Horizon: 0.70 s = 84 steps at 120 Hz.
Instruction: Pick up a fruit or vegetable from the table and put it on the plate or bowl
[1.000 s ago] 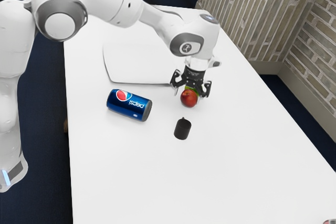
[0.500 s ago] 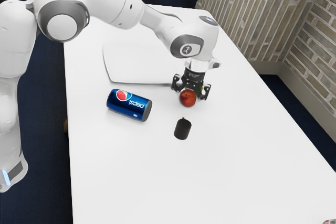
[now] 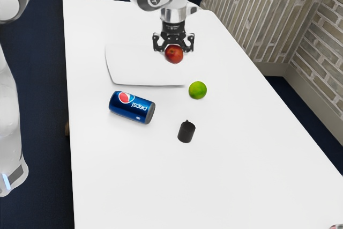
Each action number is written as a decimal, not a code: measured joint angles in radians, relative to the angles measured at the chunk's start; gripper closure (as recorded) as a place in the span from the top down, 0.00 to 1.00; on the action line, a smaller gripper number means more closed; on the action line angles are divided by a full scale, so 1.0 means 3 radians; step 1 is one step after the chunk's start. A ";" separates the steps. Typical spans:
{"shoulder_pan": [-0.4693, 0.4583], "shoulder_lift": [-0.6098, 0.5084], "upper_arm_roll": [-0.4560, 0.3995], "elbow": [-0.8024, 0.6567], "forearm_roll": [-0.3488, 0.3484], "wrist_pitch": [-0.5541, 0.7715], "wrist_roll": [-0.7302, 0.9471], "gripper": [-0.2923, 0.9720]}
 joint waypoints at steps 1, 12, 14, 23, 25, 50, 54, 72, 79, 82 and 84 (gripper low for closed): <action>0.0023 -0.0009 0.0008 -0.0006 -0.0001 -0.0005 -0.0005 0.49; 0.0208 -0.0026 0.0123 -0.0040 -0.0015 -0.0057 -0.0040 0.50; 0.0241 -0.0012 0.0146 -0.0043 -0.0026 -0.0064 -0.0042 0.50; 0.0423 0.0052 0.0206 -0.0046 -0.0076 -0.0091 -0.0033 0.49; 0.0450 0.0073 0.0233 -0.0043 -0.0087 -0.0096 -0.0027 0.50; 0.0732 0.0332 0.0396 0.0119 -0.0210 -0.0139 0.0063 0.49; 0.0762 0.0382 0.0400 0.0157 -0.0231 -0.0143 0.0082 0.49; 0.0883 0.0555 0.0417 0.0287 -0.0370 -0.0162 0.0191 0.61; 0.0922 0.0561 0.0422 0.0291 -0.0407 -0.0166 0.0229 0.67; 0.0937 0.0556 0.0424 0.0287 -0.0417 -0.0167 0.0244 0.68; 0.0943 0.0553 0.0430 0.0284 -0.0425 -0.0165 0.0253 0.69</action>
